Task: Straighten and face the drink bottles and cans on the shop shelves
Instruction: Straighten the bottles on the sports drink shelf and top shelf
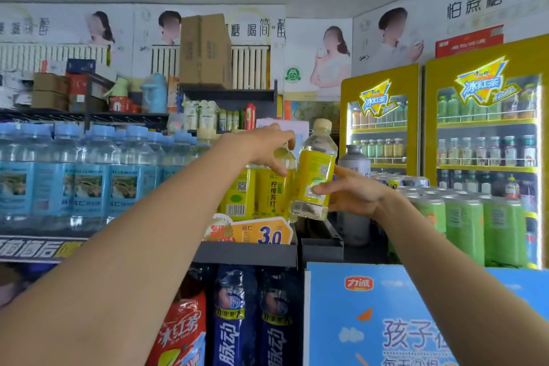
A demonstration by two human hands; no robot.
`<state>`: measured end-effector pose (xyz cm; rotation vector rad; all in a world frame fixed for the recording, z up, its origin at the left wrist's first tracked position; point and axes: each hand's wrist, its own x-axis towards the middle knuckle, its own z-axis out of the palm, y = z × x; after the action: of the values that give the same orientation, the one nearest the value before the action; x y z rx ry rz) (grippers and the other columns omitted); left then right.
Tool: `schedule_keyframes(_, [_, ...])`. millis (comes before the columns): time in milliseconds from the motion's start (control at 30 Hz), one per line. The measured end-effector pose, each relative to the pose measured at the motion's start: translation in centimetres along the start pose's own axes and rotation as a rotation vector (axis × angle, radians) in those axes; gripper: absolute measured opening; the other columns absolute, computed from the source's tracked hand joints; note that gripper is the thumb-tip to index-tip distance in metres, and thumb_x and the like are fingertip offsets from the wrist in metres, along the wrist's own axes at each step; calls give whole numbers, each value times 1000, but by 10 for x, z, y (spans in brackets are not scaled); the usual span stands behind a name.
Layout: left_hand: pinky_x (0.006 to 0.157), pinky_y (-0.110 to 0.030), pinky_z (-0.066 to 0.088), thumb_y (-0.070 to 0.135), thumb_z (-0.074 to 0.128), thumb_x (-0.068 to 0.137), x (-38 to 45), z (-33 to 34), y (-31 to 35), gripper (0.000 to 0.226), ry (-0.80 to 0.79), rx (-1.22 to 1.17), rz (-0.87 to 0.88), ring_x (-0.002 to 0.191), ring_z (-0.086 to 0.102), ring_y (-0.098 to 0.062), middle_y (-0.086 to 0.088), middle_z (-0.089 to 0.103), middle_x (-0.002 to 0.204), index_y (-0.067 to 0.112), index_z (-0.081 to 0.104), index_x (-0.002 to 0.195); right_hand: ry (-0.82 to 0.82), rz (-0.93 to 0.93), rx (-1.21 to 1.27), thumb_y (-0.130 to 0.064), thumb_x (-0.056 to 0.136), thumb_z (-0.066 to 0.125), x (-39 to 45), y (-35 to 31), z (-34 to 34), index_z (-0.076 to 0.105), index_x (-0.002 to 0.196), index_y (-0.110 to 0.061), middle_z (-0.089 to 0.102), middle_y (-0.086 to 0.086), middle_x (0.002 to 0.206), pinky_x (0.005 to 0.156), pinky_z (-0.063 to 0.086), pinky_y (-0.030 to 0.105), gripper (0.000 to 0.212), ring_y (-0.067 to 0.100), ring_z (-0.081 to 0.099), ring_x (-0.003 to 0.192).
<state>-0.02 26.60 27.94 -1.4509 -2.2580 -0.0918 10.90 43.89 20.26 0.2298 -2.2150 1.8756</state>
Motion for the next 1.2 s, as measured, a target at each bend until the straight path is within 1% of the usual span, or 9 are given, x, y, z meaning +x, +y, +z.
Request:
schedule_keyframes(233, [99, -43, 40, 40, 71, 77, 0, -5, -4, 64, -52, 73, 16, 117, 45, -24, -5, 41, 133, 22, 41, 131, 150, 43, 21, 11, 81, 57, 15, 16, -5, 55, 118, -18, 66, 8, 108, 60, 56, 35, 47, 26, 66, 92])
schedule_keyframes(367, [100, -44, 40, 42, 72, 76, 1, -4, -3, 68, -31, 98, 5, 120, 44, -24, -5, 42, 135, 21, 40, 132, 260, 38, 22, 15, 76, 59, 22, 6, -8, 53, 120, -15, 62, 12, 118, 67, 53, 40, 53, 32, 60, 106])
schedule_keyframes(533, [102, -45, 39, 40, 71, 77, 2, -5, -1, 69, -39, 102, -10, 122, 43, -25, -6, 39, 138, 20, 39, 135, 451, 56, -34, 23, 76, 54, 25, -2, -6, 40, 132, -11, 55, 16, 123, 71, 52, 46, 67, 32, 58, 96])
schedule_keyframes(633, [102, -44, 39, 40, 71, 78, 0, -6, 3, 71, -30, 132, -21, 123, 43, -27, -6, 39, 139, 20, 38, 137, 425, 93, -19, 25, 76, 51, 32, 12, 10, 37, 135, -8, 57, 14, 110, 59, 50, 39, 69, 28, 58, 87])
schedule_keyframes(700, [100, -41, 40, 39, 70, 79, -2, -4, 4, 70, -10, 147, -16, 122, 44, -27, -7, 38, 138, 19, 37, 138, 397, 87, -1, 26, 77, 50, 39, 20, 14, 36, 136, -8, 59, 11, 101, 58, 49, 38, 70, 26, 58, 87])
schedule_keyframes(867, [100, -39, 38, 37, 67, 82, -8, -1, 6, 70, 32, 152, 2, 125, 42, -29, -10, 34, 141, 16, 34, 140, 367, 63, -3, 25, 77, 51, 35, 21, 16, 37, 133, -8, 59, 12, 105, 59, 49, 35, 67, 22, 58, 83])
schedule_keyframes(967, [101, -40, 38, 37, 65, 83, -14, 8, 10, 67, 111, 183, 26, 126, 40, -29, -11, 37, 139, 14, 37, 139, 404, -6, 42, 23, 70, 58, 23, 18, 6, 39, 133, -11, 57, 16, 122, 72, 53, 43, 74, 32, 59, 103])
schedule_keyframes(1033, [103, -41, 37, 38, 64, 84, -20, 11, 12, 64, 172, 232, 43, 127, 39, -30, -12, 39, 137, 14, 39, 138, 312, -54, 92, 17, 65, 62, 8, 11, 0, 41, 132, -13, 58, 15, 126, 84, 52, 49, 77, 37, 56, 115])
schedule_keyframes(1200, [113, -39, 21, 27, 60, 89, -45, 32, 15, 53, 423, 267, 37, 135, 30, -29, -11, 31, 148, 12, 42, 136, 48, -132, -27, 5, 67, 66, -16, -14, 28, 41, 136, -14, 57, 17, 129, 93, 48, 52, 76, 34, 57, 117])
